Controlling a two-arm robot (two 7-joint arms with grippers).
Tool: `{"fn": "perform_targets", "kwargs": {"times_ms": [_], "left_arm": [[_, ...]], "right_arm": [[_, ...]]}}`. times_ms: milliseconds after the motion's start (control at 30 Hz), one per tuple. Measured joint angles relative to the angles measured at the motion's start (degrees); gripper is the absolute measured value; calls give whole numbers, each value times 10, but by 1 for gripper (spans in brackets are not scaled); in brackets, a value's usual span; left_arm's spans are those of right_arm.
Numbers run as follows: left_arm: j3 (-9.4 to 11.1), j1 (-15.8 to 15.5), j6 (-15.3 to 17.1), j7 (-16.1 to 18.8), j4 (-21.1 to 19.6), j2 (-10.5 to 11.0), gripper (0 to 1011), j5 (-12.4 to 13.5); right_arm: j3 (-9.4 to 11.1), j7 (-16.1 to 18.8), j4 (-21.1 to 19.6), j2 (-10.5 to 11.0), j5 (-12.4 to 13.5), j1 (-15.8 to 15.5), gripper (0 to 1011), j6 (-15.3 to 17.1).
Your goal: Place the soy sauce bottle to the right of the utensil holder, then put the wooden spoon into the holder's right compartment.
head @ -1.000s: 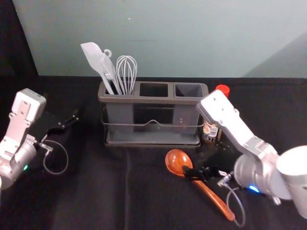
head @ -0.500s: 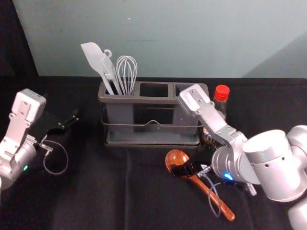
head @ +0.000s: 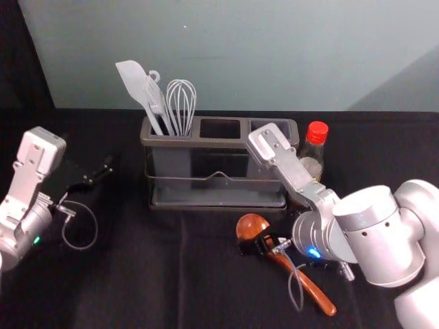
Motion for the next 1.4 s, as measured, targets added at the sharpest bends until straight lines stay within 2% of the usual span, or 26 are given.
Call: {"fn": "perform_targets", "kwargs": {"times_ms": [933,1400], "left_arm": [[0,0,0,0,0,0,1000,0],[0,0,0,0,0,0,1000,0]], "right_arm": [[2,35,52,-20,-29,13,1002,-18],[9,42,60,-32,-43,8,1002,-26]]}}
